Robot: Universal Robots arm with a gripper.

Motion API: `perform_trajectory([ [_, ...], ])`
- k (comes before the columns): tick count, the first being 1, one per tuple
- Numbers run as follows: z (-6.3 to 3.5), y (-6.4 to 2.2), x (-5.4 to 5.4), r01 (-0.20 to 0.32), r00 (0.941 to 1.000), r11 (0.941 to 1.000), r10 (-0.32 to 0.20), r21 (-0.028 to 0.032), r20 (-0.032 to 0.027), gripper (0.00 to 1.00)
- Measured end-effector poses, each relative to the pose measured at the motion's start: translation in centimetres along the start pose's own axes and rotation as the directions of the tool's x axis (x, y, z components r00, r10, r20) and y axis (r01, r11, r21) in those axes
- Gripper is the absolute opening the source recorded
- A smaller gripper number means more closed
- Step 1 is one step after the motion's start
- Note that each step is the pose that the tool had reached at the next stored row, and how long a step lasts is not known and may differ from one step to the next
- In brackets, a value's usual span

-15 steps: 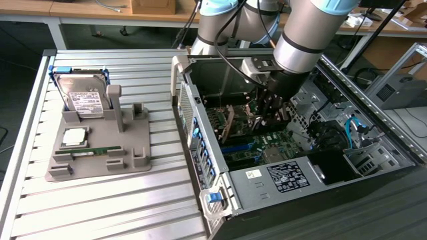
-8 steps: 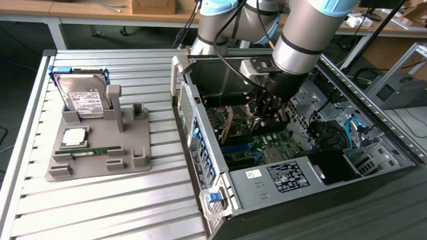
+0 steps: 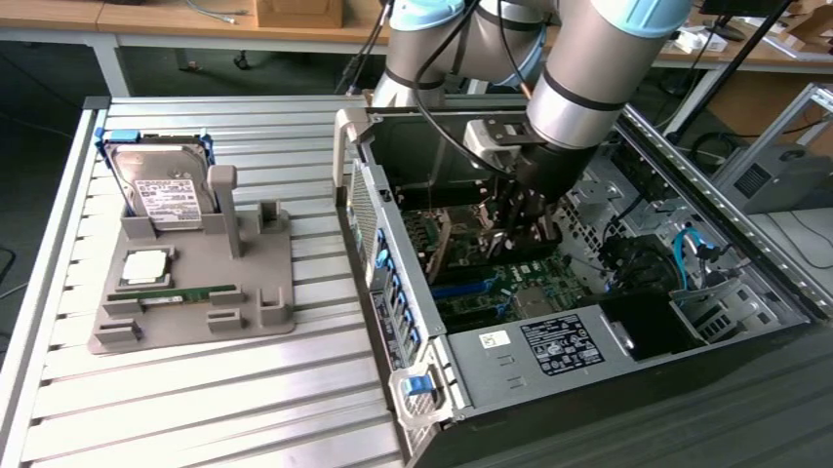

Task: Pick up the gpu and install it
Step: 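Insert the gpu into the slot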

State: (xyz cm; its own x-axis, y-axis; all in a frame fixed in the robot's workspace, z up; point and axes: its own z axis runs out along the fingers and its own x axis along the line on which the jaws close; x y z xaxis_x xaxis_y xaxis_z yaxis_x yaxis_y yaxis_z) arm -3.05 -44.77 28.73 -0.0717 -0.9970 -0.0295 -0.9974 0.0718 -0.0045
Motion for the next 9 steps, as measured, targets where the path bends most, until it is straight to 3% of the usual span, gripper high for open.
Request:
perform_trajectory([
  [9, 0.28, 0.25, 0.15, 0.0, 1.0, 1.0, 0.0, 0.0, 0.0, 0.3],
])
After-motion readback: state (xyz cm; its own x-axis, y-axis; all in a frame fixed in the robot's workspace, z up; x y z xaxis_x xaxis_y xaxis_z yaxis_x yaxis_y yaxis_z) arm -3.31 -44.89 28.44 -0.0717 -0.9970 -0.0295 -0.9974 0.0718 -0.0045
